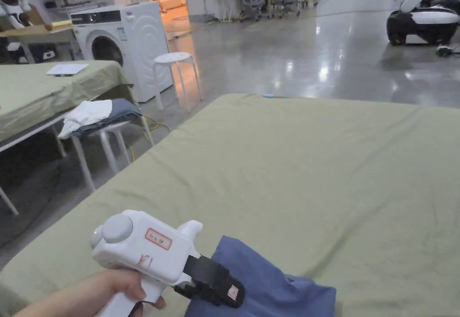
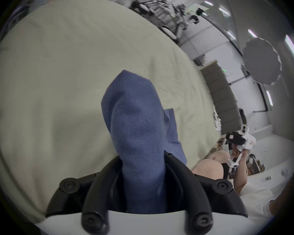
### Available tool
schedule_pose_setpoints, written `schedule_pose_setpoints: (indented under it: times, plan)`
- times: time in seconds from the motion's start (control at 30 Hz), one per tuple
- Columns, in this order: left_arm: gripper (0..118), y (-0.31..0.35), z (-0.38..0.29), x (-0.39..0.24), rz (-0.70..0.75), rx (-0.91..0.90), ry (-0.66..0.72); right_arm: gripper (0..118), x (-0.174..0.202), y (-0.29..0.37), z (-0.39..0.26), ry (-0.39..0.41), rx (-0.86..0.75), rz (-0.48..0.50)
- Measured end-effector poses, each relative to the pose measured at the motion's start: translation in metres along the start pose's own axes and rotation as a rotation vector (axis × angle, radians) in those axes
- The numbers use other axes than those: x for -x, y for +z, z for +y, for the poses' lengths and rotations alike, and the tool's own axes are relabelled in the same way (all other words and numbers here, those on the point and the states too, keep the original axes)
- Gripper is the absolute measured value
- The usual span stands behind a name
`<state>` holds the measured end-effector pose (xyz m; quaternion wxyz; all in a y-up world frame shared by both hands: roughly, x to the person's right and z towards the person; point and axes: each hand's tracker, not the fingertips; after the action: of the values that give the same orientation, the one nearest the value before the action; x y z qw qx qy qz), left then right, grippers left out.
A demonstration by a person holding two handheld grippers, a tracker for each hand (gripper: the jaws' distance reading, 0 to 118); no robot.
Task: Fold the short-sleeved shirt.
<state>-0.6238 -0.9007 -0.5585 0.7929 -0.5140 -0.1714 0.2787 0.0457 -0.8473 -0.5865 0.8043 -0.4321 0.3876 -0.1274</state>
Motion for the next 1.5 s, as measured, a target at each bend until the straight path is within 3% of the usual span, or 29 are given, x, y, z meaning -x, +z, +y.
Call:
schedule_pose_setpoints:
  times: [0.1, 0.2, 0.33, 0.37, 0.43, 0.47, 0.5, 0.73, 0.87, 0.9, 0.93, 1.03, 1.2, 1.27, 1.33, 1.5]
  plan:
    - [23, 0.035, 0.005, 0.05, -0.008, -0.021, 0.101, 0, 0.007, -0.005, -0.002, -0.016, 0.004, -0.028]
    - [23, 0.062, 0.012, 0.074, 0.042, -0.027, 0.033, 0, 0.014, -0.01, -0.003, -0.037, 0.004, -0.024]
    - [25, 0.073, 0.011, 0.101, 0.021, -0.077, 0.14, 0, 0.027, -0.021, -0.003, -0.01, 0.042, -0.063]
    - [36, 0.072, 0.009, 0.105, 0.038, -0.064, 0.153, 0, 0.029, -0.024, -0.003, -0.007, 0.044, -0.07]
    - [87, 0.074, 0.005, 0.106, 0.129, -0.079, 0.156, 0, 0.032, -0.027, 0.0, -0.02, 0.046, -0.065]
    - [107, 0.078, 0.002, 0.106, 0.134, -0.099, 0.134, 0, 0.034, -0.028, 0.001, -0.021, 0.042, -0.06]
    - [118, 0.081, -0.001, 0.106, 0.122, -0.092, 0.131, 0, 0.036, -0.028, 0.002, -0.017, 0.039, -0.059]
    - [111, 0.131, -0.006, 0.096, 0.25, -0.178, 0.232, 0, 0.047, -0.027, -0.001, 0.016, 0.044, -0.062]
    - [66, 0.147, -0.022, 0.054, 0.224, -0.232, 0.251, 0, 0.051, -0.022, -0.005, 0.023, 0.036, -0.049]
    - [2, 0.147, -0.027, 0.04, 0.299, -0.246, 0.217, 0, 0.052, -0.02, -0.005, 0.03, 0.034, -0.047]
    - [0, 0.148, -0.032, 0.023, 0.37, -0.277, 0.178, 0, 0.053, -0.017, -0.005, 0.035, 0.03, -0.049]
    - [0, 0.143, -0.043, 0.006, 0.303, -0.274, 0.161, 0, 0.056, -0.004, -0.005, 0.05, 0.01, -0.034]
    - [0, 0.112, -0.062, -0.083, 0.358, -0.347, 0.027, 0, 0.063, 0.023, -0.003, 0.092, -0.044, -0.041]
    - [0, 0.094, -0.077, -0.153, 0.599, -0.528, -0.198, 0, 0.066, 0.037, 0.0, 0.145, -0.091, -0.09]
    - [0, 0.07, -0.096, -0.204, 0.668, -0.63, -0.407, 0, 0.074, 0.049, 0.001, 0.2, -0.136, -0.143]
    - [0, 0.02, -0.116, -0.291, 0.481, -0.745, -0.362, 0, 0.087, 0.084, 0.004, 0.28, -0.316, -0.281]
